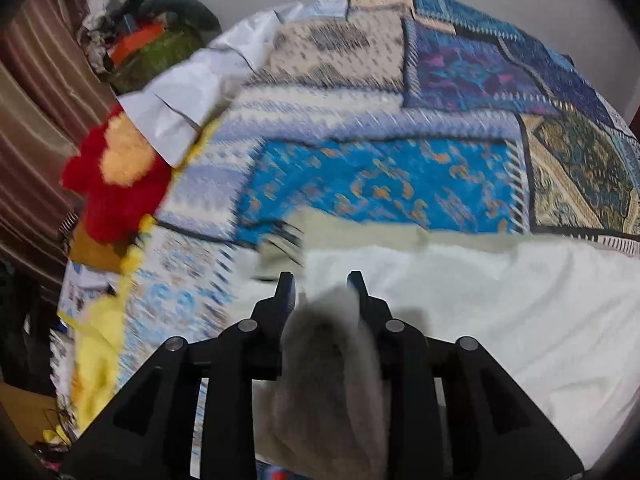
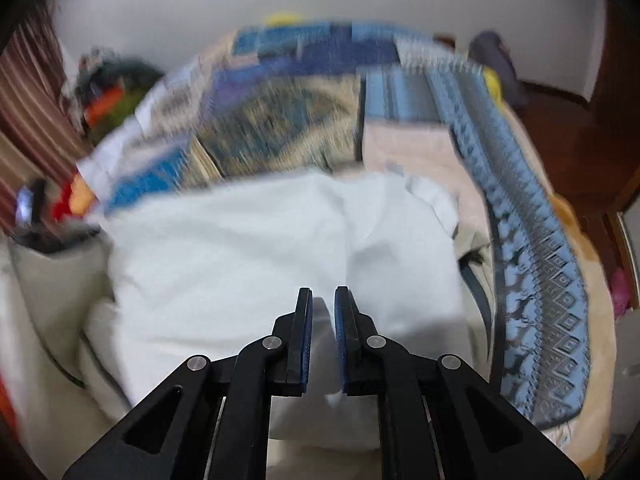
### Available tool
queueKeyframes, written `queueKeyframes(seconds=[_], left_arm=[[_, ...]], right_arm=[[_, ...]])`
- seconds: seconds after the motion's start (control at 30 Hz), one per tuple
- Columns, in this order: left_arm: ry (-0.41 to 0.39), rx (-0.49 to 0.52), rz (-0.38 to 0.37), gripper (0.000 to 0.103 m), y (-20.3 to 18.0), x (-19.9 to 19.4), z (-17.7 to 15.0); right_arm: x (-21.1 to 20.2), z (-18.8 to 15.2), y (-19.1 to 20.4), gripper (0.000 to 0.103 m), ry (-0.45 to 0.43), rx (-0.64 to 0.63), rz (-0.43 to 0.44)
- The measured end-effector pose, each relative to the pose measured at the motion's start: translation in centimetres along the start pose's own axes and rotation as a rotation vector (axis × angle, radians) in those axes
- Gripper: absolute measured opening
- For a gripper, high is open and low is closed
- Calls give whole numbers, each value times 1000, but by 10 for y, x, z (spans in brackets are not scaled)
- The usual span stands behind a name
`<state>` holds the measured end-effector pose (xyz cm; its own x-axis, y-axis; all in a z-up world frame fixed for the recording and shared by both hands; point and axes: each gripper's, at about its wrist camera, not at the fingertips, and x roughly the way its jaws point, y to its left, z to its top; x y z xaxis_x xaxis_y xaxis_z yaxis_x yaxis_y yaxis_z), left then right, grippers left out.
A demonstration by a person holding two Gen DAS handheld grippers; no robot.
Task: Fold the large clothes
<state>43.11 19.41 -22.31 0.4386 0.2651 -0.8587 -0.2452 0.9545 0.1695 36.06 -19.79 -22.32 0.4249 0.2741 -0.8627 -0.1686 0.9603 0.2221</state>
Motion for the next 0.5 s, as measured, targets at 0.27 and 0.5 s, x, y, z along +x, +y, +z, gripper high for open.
queueKeyframes(seconds=[0.27, 0.5], left_arm=[[-168, 19, -54, 83, 67, -89, -6], [-175, 56, -55, 94, 117, -132, -85]], right_arm=[[-1, -2, 14, 7, 16, -112, -60], [-71, -15, 3, 8, -77, -22, 23]])
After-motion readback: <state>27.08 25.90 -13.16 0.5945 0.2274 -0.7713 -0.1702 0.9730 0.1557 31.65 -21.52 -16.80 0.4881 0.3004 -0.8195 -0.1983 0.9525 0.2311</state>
